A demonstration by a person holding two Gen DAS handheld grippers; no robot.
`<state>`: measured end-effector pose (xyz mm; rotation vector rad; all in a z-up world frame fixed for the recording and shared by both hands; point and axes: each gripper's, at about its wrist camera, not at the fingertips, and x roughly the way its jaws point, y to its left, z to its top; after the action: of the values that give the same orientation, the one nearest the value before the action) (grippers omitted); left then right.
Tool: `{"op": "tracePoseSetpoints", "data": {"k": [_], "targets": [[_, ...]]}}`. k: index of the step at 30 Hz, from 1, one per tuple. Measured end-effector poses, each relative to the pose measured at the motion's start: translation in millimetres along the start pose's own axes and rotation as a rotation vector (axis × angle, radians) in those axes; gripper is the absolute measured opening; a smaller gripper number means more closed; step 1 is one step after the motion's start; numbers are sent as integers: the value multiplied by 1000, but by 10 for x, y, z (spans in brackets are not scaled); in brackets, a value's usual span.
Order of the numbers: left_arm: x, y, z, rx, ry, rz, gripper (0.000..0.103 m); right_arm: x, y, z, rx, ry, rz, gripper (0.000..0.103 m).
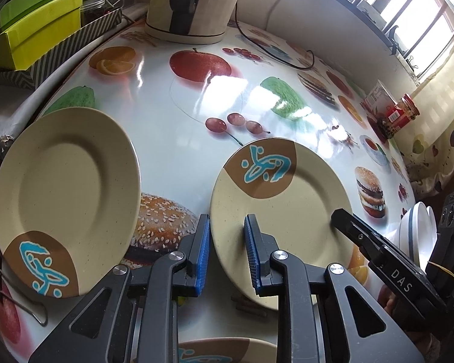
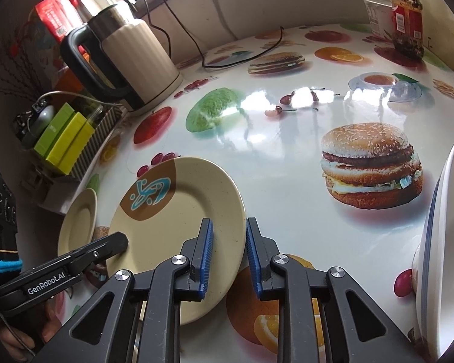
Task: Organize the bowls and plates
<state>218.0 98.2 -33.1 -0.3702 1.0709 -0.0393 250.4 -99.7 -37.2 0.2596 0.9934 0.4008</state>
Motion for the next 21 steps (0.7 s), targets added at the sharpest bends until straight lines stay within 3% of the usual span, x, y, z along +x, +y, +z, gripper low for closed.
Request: {"op": "tracePoseSetpoints", "data": {"k": [21], "targets": [[-85,-32,-51,10,-25,4,23,-80,28,-21,-37,-14,-14,21]]}}
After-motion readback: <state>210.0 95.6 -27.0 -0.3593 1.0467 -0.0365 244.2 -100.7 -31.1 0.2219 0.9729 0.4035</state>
